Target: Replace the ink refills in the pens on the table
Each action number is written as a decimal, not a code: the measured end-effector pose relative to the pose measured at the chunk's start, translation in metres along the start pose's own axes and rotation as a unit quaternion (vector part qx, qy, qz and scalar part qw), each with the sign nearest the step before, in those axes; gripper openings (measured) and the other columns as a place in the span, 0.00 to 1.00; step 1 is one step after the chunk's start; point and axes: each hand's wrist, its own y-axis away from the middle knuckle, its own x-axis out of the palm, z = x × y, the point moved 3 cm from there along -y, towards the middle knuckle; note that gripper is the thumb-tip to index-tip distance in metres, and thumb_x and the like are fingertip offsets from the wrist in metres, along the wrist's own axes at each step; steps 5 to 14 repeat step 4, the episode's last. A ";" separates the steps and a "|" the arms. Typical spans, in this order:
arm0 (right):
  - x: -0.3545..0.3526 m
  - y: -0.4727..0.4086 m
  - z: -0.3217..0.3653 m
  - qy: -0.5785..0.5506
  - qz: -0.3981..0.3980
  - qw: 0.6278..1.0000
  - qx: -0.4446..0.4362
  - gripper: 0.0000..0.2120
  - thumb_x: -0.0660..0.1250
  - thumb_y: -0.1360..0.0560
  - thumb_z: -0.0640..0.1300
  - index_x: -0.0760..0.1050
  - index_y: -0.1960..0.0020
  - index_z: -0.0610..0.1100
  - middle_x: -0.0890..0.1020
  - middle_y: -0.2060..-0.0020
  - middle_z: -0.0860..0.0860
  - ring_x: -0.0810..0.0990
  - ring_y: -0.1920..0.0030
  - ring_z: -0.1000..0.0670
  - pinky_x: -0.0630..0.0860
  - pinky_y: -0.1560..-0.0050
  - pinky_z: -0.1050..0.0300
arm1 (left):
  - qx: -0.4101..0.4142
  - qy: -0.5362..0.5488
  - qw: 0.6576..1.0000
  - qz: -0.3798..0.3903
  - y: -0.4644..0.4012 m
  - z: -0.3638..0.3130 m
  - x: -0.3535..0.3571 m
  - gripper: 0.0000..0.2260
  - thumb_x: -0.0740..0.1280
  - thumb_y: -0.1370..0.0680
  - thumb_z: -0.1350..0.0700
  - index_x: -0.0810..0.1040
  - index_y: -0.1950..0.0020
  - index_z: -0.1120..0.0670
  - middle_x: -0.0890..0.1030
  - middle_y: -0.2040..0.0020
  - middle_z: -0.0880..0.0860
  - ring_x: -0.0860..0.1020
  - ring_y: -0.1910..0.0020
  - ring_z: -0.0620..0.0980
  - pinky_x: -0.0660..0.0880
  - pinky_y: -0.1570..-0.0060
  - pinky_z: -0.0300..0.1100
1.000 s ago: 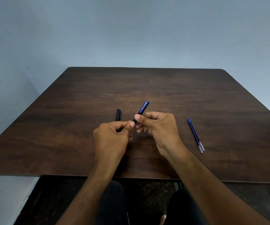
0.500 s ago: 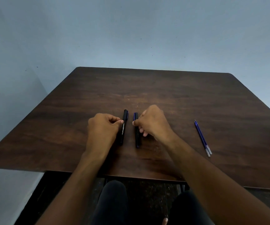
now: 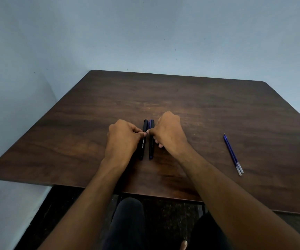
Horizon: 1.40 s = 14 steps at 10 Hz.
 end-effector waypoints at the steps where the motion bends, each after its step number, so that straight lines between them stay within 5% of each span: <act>1: 0.003 -0.012 0.005 0.057 0.042 0.994 0.089 0.18 0.77 0.27 0.52 0.82 0.50 0.37 0.86 0.55 0.42 0.87 0.55 0.43 0.85 0.54 0.49 | 0.004 -0.003 1.000 0.003 0.001 -0.001 -0.001 0.05 0.79 0.32 0.50 0.85 0.66 0.48 0.82 0.74 0.47 0.81 0.73 0.43 0.83 0.66 0.45; 2: 0.001 -0.009 0.007 0.039 0.038 0.993 0.102 0.18 0.77 0.28 0.54 0.80 0.57 0.39 0.85 0.61 0.45 0.84 0.68 0.48 0.79 0.74 0.58 | 0.009 0.001 1.000 0.010 0.001 -0.002 -0.001 0.06 0.79 0.31 0.49 0.85 0.66 0.47 0.82 0.74 0.47 0.81 0.73 0.43 0.83 0.67 0.45; 3: -0.005 0.002 0.002 -0.023 -0.015 0.998 0.052 0.18 0.77 0.27 0.53 0.80 0.61 0.38 0.84 0.69 0.45 0.81 0.77 0.50 0.78 0.80 0.58 | 0.049 0.010 0.999 0.002 0.003 -0.006 -0.003 0.06 0.76 0.29 0.47 0.86 0.63 0.47 0.82 0.73 0.45 0.80 0.74 0.40 0.81 0.69 0.40; 4: -0.019 0.011 0.000 0.004 -0.057 0.998 -0.010 0.16 0.72 0.24 0.51 0.82 0.62 0.39 0.84 0.68 0.46 0.83 0.69 0.48 0.82 0.68 0.52 | 0.107 -0.003 0.994 -0.015 0.005 -0.019 -0.007 0.04 0.74 0.26 0.48 0.87 0.57 0.47 0.83 0.67 0.41 0.79 0.68 0.34 0.76 0.68 0.29; 14: -0.019 0.011 0.000 0.004 -0.057 0.998 -0.010 0.16 0.72 0.24 0.51 0.82 0.62 0.39 0.84 0.68 0.46 0.83 0.69 0.48 0.82 0.68 0.52 | 0.107 -0.003 0.994 -0.015 0.005 -0.019 -0.007 0.04 0.74 0.26 0.48 0.87 0.57 0.47 0.83 0.67 0.41 0.79 0.68 0.34 0.76 0.68 0.29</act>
